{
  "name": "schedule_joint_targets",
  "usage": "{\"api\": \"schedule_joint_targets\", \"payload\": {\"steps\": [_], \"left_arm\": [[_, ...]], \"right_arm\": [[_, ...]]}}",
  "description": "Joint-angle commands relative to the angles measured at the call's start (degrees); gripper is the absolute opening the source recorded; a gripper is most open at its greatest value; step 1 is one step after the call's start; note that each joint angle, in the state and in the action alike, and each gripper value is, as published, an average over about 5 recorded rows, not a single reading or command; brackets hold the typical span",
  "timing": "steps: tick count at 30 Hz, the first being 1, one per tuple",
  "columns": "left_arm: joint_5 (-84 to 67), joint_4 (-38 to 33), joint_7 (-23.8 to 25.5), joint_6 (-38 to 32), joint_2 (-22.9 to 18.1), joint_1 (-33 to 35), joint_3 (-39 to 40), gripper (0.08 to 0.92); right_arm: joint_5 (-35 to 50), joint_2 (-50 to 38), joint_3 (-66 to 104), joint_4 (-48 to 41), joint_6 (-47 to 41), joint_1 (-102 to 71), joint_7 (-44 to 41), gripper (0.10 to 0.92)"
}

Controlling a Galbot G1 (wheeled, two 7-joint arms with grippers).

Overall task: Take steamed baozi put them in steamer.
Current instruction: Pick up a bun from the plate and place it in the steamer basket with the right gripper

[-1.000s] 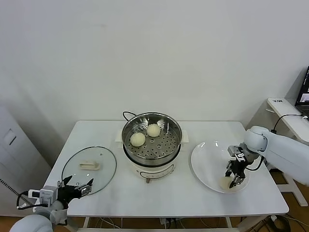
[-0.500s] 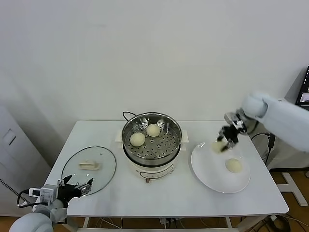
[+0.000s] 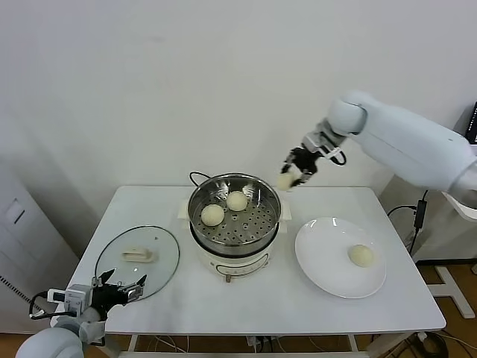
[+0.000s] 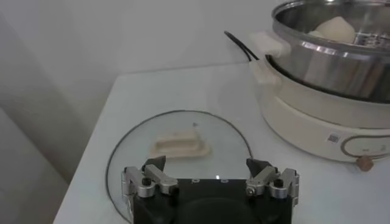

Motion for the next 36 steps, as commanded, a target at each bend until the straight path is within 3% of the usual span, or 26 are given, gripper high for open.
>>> {"api": "schedule_joint_targets", "payload": {"steps": [1, 12, 20, 36], "left_arm": [[-0.15, -0.16, 0.07, 0.06, 0.09, 0.0, 0.02, 0.823], [-0.19, -1.03, 0.03, 0.15, -0.31, 0.19, -0.17, 0.823], [-0.6, -1.37, 0.12, 0.1, -0.16, 0.51, -0.48, 0.823], [-0.69, -1.66, 0.0, 0.41, -0.24, 0.33, -0.26, 0.823]], "right_arm": [[-4.21, 11.32, 0.85, 0.56, 18.97, -0.02, 3.08, 0.429], [-15.96, 13.35, 2.43, 6.13, 30.69, -4.48, 4.17, 0.433], [-23.73, 11.35, 3.71, 9.25, 30.76, -8.66, 3.28, 0.433], [-29.65, 8.03, 5.92, 12.84, 30.76, -15.16, 2.55, 0.433]]}}
